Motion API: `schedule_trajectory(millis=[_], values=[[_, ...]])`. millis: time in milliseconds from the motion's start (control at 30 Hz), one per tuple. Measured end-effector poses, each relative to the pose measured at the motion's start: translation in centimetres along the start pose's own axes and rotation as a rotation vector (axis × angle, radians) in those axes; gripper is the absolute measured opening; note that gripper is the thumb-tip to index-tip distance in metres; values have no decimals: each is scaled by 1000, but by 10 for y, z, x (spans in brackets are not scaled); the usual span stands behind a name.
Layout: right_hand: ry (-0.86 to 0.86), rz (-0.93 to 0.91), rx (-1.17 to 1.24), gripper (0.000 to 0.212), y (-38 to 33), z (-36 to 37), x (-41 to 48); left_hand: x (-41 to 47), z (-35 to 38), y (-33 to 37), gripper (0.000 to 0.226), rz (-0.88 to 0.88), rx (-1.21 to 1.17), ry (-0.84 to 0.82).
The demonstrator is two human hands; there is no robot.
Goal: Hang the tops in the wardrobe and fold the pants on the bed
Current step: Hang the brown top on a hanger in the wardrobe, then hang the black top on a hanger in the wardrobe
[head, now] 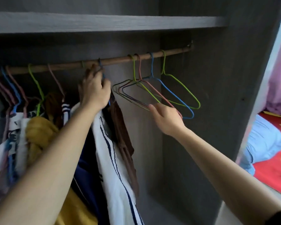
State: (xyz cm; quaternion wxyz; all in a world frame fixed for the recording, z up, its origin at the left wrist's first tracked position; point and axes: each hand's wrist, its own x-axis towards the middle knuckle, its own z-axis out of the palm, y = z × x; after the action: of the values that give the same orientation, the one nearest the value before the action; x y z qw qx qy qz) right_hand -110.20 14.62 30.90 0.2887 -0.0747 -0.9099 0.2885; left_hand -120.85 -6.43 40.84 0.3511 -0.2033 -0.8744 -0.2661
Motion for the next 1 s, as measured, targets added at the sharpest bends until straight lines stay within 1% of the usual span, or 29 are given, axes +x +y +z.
schedule_trajectory(millis=[133, 200, 233, 300, 400, 467, 567, 733, 900, 1000], values=[[216, 18, -169, 31, 59, -27, -72, -83, 44, 45, 47, 207, -169, 114], [290, 59, -233, 30, 90, -40, -117, -126, 69, 71, 46, 275, -218, 118], [302, 88, -265, 35, 106, -47, -140, -149, 82, 85, 47, 287, -236, 76], [290, 170, -363, 47, 138, -63, -185, -194, 102, 112, 51, 301, -271, -64], [278, 314, -522, 56, 172, -95, -250, -259, 124, 152, 55, 345, -289, -257], [300, 351, -577, 60, 189, -118, -289, -295, 133, 182, 57, 396, -303, -345], [301, 438, -623, 68, 210, -157, -348, -337, 142, 238, 60, 508, -329, -423], [383, 701, -651, 75, 252, -236, -493, -420, 152, 375, 67, 703, -431, -575], [425, 1015, -714, 76, 271, -329, -668, -548, 135, 515, 75, 840, -530, -755], [470, 1173, -746, 76, 273, -368, -755, -629, 114, 590, 73, 961, -599, -850]])
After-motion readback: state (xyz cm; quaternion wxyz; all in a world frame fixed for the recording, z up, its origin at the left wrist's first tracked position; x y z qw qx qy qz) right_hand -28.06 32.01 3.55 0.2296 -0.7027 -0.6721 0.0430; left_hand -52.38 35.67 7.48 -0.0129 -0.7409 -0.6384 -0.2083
